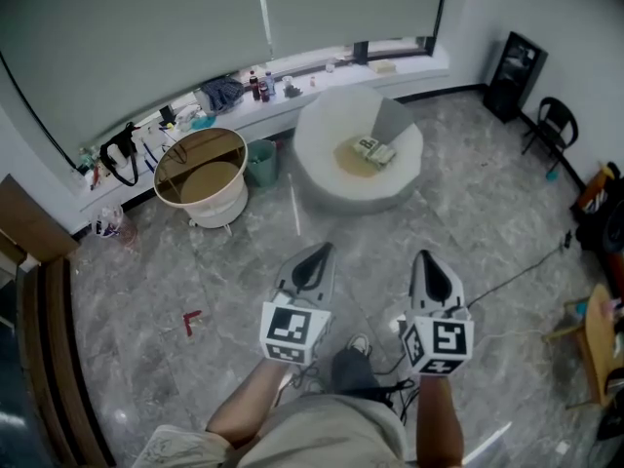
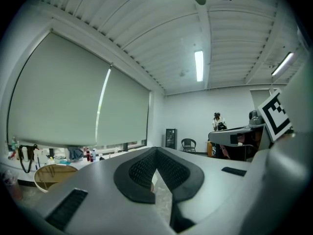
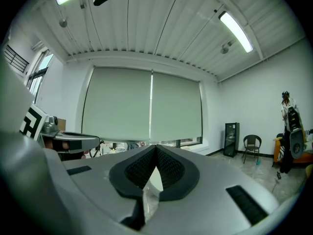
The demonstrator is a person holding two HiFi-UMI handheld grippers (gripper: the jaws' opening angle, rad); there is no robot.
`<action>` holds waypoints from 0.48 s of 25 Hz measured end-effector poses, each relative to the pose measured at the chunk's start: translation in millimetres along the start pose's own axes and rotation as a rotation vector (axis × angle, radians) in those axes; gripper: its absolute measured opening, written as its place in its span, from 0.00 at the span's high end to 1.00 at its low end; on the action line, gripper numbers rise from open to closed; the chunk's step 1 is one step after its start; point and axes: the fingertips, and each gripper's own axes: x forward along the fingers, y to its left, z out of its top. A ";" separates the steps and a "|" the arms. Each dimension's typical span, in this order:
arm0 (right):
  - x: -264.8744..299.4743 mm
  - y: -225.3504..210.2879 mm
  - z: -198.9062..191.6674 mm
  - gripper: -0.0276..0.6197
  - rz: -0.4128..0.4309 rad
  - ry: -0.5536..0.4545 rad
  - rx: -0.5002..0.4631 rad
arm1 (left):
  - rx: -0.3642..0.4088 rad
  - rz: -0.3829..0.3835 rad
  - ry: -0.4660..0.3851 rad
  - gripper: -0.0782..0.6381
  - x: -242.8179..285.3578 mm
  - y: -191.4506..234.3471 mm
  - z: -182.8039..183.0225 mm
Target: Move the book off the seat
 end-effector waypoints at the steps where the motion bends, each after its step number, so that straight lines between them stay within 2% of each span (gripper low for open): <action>1: 6.4 -5.1 -1.0 0.95 -0.003 0.004 0.002 | 0.000 0.001 0.004 0.89 7.4 0.9 -0.7; 8: 64.2 -59.6 -7.8 0.95 -0.001 0.000 0.027 | 0.011 0.022 0.018 0.89 82.3 -0.8 -1.2; 12: 99.5 -98.6 -12.5 0.95 0.002 -0.001 0.043 | 0.025 0.065 0.010 0.89 127.1 -4.8 2.1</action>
